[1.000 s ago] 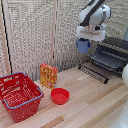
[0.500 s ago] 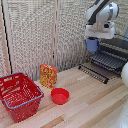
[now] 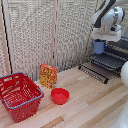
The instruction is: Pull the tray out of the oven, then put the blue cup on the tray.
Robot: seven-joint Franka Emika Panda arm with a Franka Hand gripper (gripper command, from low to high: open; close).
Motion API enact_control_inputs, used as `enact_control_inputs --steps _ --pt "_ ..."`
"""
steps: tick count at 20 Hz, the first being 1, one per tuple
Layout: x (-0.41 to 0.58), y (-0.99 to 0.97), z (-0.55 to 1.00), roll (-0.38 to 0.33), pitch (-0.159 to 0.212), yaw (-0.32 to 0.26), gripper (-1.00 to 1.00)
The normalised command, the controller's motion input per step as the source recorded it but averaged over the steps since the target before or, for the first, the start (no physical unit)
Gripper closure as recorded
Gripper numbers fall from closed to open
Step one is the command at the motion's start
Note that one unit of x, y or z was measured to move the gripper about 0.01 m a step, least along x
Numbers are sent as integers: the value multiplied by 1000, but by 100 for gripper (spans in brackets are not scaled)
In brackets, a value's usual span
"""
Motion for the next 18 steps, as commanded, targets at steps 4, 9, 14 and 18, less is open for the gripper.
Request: enact_control_inputs --steps 4,9,14,18 --pt "0 -37 4 -39 35 0 -100" --pt "0 -13 105 -67 65 9 -100" --pt "27 -13 454 -25 68 4 -100" --pt "16 -5 797 0 10 -36 -100"
